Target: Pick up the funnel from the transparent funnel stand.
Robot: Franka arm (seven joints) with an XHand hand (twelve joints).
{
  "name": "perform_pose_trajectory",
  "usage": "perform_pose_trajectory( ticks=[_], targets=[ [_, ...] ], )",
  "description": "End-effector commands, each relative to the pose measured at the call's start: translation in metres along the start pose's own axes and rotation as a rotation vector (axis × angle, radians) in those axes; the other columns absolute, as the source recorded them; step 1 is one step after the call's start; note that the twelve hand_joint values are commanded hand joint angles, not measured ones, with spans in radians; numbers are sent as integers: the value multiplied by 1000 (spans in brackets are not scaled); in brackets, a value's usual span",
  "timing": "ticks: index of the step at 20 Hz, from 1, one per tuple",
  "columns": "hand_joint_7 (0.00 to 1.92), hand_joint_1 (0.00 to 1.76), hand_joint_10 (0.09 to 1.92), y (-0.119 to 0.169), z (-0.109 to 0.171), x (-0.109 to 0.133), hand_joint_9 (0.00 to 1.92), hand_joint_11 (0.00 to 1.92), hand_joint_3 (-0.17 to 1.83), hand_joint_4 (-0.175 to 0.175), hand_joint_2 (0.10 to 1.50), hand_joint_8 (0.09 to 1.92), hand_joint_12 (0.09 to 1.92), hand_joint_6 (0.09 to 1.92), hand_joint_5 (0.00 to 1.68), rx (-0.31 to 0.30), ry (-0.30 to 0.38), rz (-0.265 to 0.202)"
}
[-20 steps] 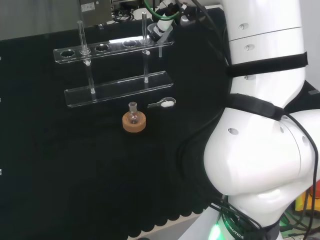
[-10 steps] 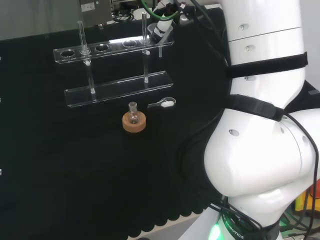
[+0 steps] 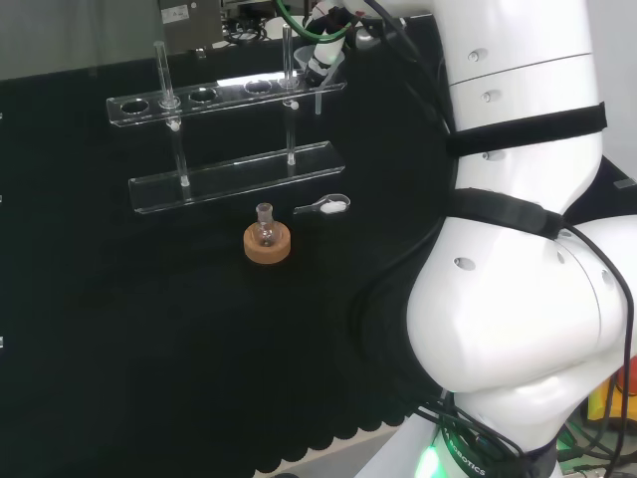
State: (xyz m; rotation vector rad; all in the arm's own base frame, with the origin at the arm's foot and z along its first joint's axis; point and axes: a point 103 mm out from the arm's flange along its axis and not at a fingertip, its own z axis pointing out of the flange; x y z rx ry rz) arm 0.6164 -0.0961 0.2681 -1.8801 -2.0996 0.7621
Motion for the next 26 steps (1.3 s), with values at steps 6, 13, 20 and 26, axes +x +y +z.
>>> perform_pose_trajectory(
  ticks=[6,13,20,26],
  targets=[
    [483,647,589,-2,-7,1,889,407,398,37,781,661,1328,87,504,-42,-39,3],
    [610,714,609,-13,-25,3,995,440,433,34,788,691,1299,187,750,-120,-105,29],
    [648,777,583,-33,-49,1,1059,474,488,23,767,687,1279,446,752,-126,-131,82],
    [647,791,585,-67,-69,-7,1081,481,494,13,766,687,1278,461,721,-137,-150,106]
  ],
)
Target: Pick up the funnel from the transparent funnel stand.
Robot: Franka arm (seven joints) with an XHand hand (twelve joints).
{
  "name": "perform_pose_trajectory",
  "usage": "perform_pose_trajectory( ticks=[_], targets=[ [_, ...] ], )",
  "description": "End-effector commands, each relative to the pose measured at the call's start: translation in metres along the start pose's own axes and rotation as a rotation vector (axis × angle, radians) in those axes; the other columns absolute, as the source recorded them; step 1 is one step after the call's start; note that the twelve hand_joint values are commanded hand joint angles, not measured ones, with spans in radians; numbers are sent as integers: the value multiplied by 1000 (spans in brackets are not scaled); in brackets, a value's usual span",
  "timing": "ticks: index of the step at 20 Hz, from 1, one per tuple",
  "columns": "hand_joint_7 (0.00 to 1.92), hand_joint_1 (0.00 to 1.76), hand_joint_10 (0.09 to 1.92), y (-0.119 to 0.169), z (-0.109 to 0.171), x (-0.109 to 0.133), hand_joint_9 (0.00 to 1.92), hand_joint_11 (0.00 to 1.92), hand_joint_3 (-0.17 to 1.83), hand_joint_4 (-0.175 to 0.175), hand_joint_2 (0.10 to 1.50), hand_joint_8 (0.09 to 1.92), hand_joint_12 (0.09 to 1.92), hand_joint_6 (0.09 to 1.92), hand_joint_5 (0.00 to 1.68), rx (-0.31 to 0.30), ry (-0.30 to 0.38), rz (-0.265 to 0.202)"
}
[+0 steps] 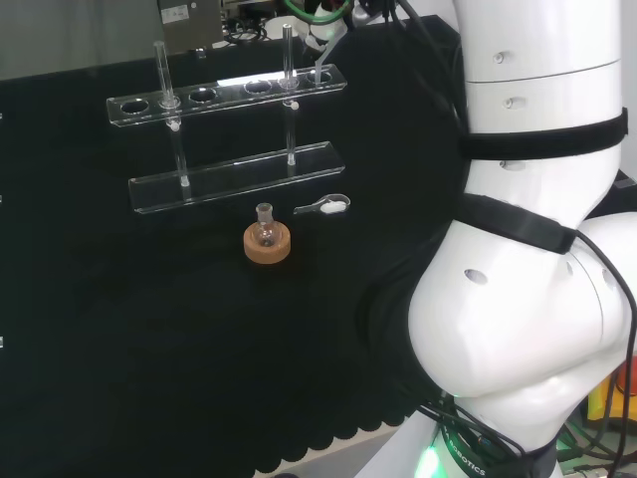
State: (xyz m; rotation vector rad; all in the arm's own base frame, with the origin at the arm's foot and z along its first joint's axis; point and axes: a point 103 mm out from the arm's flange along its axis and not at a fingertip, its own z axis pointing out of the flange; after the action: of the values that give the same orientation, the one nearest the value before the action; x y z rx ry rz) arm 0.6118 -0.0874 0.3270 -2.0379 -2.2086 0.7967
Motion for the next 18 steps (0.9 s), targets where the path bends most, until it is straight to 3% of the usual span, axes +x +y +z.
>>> perform_pose_trajectory(
  ticks=[1,9,18],
  targets=[
    [646,793,585,-38,-27,-13,1084,482,495,13,765,687,1277,463,717,-11,-32,37],
    [625,803,565,-101,-50,-12,1098,485,522,9,753,690,1275,520,641,-38,-65,81],
    [619,808,560,-161,-37,17,1100,486,535,12,749,693,1275,555,642,-44,-69,93]
  ],
)
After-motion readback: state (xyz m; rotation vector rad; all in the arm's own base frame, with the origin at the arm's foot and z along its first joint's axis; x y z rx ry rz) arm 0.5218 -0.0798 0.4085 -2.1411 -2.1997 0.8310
